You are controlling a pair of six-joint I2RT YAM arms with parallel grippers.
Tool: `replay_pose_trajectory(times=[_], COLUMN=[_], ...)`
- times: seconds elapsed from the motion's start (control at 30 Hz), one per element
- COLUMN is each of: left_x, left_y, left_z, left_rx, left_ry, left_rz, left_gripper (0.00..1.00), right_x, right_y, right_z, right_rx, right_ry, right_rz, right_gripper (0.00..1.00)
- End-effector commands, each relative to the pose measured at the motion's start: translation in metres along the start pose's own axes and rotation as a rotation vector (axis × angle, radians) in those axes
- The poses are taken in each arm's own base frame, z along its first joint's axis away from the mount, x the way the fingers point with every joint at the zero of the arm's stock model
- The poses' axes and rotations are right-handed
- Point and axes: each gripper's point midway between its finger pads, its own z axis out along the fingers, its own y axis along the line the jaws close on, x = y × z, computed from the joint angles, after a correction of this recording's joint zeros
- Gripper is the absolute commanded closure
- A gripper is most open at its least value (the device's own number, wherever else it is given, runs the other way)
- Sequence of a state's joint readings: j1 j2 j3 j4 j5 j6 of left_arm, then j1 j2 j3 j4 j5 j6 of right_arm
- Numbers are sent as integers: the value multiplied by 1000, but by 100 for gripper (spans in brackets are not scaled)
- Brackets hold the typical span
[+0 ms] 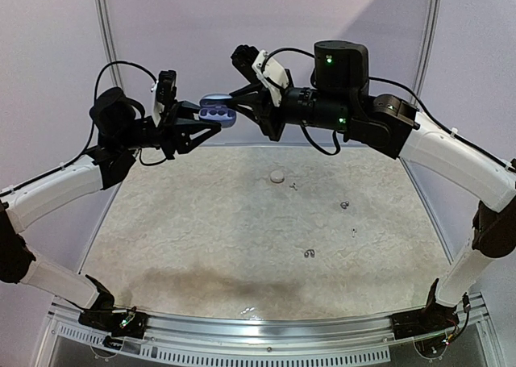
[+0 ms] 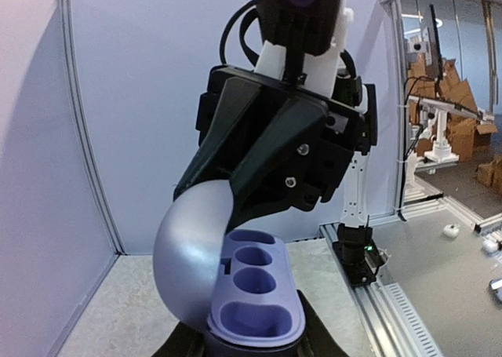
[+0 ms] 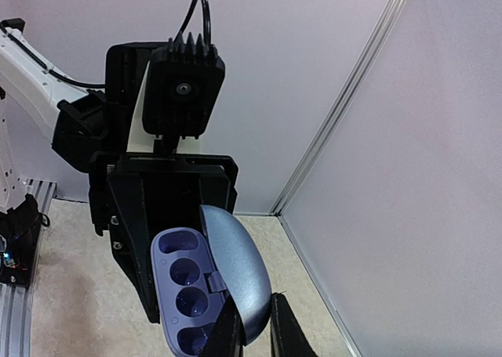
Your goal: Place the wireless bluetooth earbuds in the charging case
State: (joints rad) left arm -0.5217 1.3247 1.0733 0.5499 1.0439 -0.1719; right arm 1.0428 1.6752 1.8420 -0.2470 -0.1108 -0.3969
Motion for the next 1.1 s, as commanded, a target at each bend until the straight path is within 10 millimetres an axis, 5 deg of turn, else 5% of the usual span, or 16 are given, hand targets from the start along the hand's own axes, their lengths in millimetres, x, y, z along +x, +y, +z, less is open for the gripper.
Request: replay_pose_trajectory(times=[0.0,0.17,0.3,0.47,0.73,1.07], left_x=[1,2,3,0,9,22], left_y=[-2,-2,-2,-4,0,20], left_z=[3,3,2,1,-1,-8], left_rx=[20,16,15,10,-24,-166], left_ry=[-2,-1,0,-10,-6,-32], left_rz=[3,-1,15,71,49,-97], left_gripper=[82,100,100,100,100,100], right_x=[-4,-5,-8,1,1,-30], right_y=[4,4,3,0,-7,-11], right_z=[5,5,5,6,3,-15], right_rx=[-14,-14,-9,14,-9,-110], right_ry=[-12,-18,-29,1,-9,-94], right_rz=[9,21,42,79,203,328], right_gripper=[97,97,94,65,54,15])
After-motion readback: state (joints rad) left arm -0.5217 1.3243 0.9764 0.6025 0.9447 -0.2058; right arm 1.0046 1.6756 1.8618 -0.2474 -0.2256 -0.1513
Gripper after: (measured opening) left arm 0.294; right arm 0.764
